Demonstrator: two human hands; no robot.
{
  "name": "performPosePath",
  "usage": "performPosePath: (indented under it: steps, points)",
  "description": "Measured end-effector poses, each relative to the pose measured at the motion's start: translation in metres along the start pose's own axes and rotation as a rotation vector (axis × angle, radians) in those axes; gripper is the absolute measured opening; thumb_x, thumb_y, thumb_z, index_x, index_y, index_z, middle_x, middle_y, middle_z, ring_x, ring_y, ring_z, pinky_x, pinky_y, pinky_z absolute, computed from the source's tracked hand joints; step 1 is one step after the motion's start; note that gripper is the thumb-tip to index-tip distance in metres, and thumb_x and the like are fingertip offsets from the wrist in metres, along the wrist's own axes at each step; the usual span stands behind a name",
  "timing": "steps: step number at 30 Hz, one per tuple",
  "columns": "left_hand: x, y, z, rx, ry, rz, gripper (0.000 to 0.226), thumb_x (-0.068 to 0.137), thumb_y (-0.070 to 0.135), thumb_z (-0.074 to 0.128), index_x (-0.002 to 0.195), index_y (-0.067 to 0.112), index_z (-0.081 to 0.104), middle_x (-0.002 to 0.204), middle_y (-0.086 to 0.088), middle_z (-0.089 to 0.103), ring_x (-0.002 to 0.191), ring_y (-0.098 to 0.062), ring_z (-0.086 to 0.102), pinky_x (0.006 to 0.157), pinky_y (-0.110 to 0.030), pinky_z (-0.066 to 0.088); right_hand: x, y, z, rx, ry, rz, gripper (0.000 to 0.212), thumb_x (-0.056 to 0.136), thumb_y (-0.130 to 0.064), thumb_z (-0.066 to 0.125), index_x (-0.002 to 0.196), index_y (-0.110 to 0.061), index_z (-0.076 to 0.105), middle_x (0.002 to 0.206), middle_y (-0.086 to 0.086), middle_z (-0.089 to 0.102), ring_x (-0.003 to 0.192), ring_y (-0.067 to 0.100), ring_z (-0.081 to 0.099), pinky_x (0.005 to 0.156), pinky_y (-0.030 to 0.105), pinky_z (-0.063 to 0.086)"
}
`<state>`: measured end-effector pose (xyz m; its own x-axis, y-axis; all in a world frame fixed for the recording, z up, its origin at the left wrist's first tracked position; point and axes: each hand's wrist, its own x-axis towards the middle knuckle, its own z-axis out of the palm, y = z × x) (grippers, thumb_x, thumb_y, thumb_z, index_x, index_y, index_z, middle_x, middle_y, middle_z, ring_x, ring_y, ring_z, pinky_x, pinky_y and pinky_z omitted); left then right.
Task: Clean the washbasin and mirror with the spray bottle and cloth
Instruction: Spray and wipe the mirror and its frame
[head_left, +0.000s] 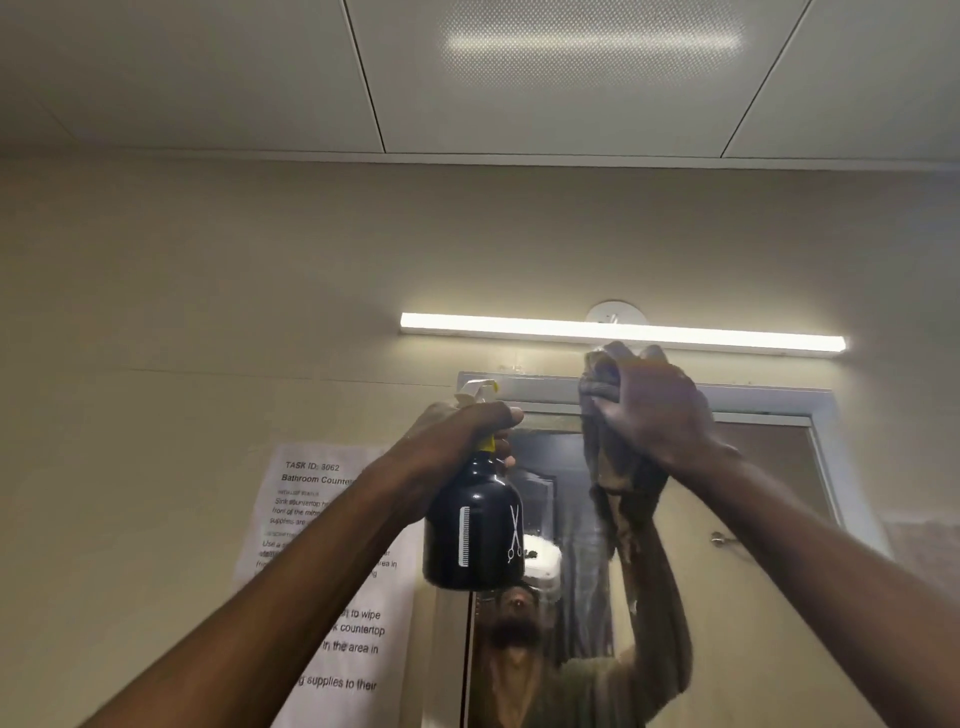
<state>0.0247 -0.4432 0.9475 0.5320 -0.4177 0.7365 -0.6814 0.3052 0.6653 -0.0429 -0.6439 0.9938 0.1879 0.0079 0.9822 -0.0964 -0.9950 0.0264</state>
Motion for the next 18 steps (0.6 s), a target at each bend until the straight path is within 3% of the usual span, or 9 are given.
performPosePath:
  steps: [2,7,10,12,15,18]
  points:
    - [0.005,-0.001,-0.001,-0.024,0.020,-0.005,0.053,0.064,0.039,0.075,0.100,0.002,0.062,0.107,-0.033,0.066,0.096,-0.043,0.068,0.096,-0.064,0.046,0.006,-0.018,0.009,0.042,-0.032,-0.071,0.048,0.086,-0.041,0.065,0.126,-0.024,0.046,0.114,0.012,0.051,0.096,0.029,0.058,0.078,0.036,0.052]
    - [0.024,-0.012,0.012,-0.103,-0.108,-0.045,0.028,0.055,0.042,0.080,0.069,0.018,0.075,0.076,-0.009,0.069,0.090,-0.038,0.064,0.103,-0.063,0.039,0.012,-0.034,0.020,0.083,-0.066,-0.159,0.042,0.085,-0.038,0.065,0.122,-0.028,0.048,0.110,0.009,0.051,0.096,0.026,0.056,0.081,0.038,0.051]
    - [0.033,-0.019,0.031,-0.142,-0.095,-0.090,0.047,0.048,0.039,0.082,0.081,0.010,0.066,0.075,-0.012,0.064,0.102,-0.046,0.063,0.102,-0.060,0.041,0.005,0.007,0.008,0.047,-0.019,-0.105,0.043,0.084,-0.044,0.064,0.120,-0.028,0.046,0.107,0.007,0.052,0.092,0.025,0.057,0.077,0.040,0.053]
    - [0.037,-0.021,0.046,-0.177,-0.098,-0.099,0.057,0.045,0.038,0.081,0.088,0.007,0.060,0.076,-0.012,0.062,0.091,-0.038,0.062,0.095,-0.054,0.047,-0.001,0.049,-0.003,0.029,0.010,-0.024,0.046,0.083,-0.045,0.066,0.121,-0.028,0.047,0.108,0.008,0.054,0.091,0.025,0.057,0.071,0.037,0.051]
    - [0.040,-0.021,0.061,-0.219,-0.246,-0.084,0.051,0.052,0.037,0.082,0.088,0.009,0.058,0.073,-0.008,0.062,0.078,-0.028,0.058,0.087,-0.047,0.045,-0.008,0.100,-0.022,-0.009,0.043,0.102,0.055,0.083,-0.044,0.068,0.128,-0.025,0.045,0.112,0.011,0.057,0.095,0.028,0.057,0.065,0.030,0.041]
    - [0.047,-0.023,0.066,-0.211,-0.322,-0.055,0.042,0.059,0.039,0.082,0.082,0.013,0.060,0.072,-0.003,0.063,0.074,-0.023,0.057,0.092,-0.048,0.040,-0.007,0.113,-0.029,-0.012,0.061,0.147,0.056,0.081,-0.042,0.070,0.128,-0.021,0.047,0.114,0.014,0.057,0.099,0.032,0.057,0.070,0.033,0.044]
